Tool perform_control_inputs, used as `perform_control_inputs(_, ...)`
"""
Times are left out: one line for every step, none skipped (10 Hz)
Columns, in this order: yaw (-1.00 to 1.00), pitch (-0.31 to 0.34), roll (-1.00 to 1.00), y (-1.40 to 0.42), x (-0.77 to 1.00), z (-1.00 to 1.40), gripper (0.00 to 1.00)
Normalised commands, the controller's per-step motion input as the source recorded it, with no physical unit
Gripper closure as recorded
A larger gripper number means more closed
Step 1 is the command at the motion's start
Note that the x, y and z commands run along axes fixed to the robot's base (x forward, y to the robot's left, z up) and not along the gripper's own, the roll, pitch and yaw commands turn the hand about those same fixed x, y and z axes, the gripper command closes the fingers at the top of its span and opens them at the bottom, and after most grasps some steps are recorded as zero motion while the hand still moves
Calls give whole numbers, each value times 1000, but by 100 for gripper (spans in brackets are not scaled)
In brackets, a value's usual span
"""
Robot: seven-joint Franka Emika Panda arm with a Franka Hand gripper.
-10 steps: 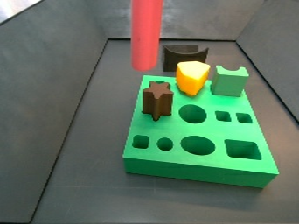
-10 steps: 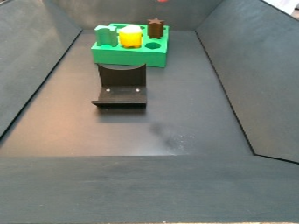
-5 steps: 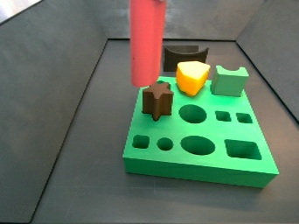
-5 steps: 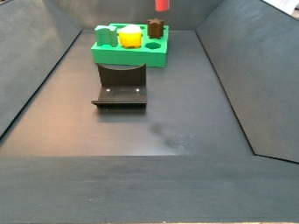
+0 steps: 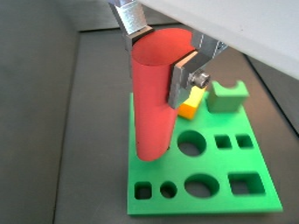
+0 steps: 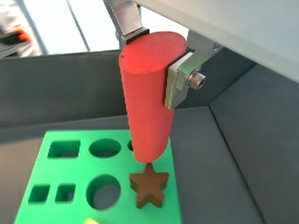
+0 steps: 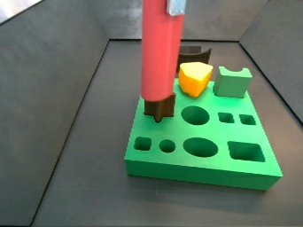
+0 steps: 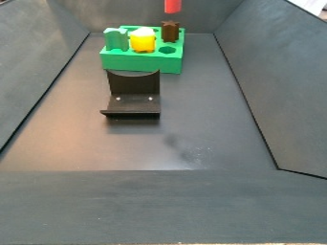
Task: Pick up the oval object. Move up. Place the oval object on the fixture. Regrasp the oval object. Move to above the board. Insert the oval object.
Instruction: Insert the oval object.
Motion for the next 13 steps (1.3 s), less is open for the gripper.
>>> perform_control_inputs(-760, -7, -47, -214, 191, -109, 100)
perform_control_inputs(-746, -11, -50, -223, 194, -89, 100)
perform_control_inputs(-746, -17, -46, -220, 200, -103, 100)
perform_control_inputs(-760, -30, -39, -223, 183, -120, 100)
perform_control_inputs(-820, 0, 0, -234, 120, -294, 100)
perform_control_inputs(-829, -1, 0, -229, 109, -303, 100)
perform_control_inputs(-817, -17, 0, -223, 120, -274, 100)
perform_control_inputs(-814, -6, 0, -223, 129, -271, 100)
perform_control_inputs(-763, -27, 0, -180, 194, -169, 100)
perform_control_inputs(0, -13, 4, -29, 0, 0, 100)
perform_control_inputs(-103, 0, 71, -151, 360, -209, 100)
perform_control_inputs(-160, 0, 129, -120, 614, -246, 100)
perform_control_inputs(-154, 0, 101, -91, 589, -269, 100)
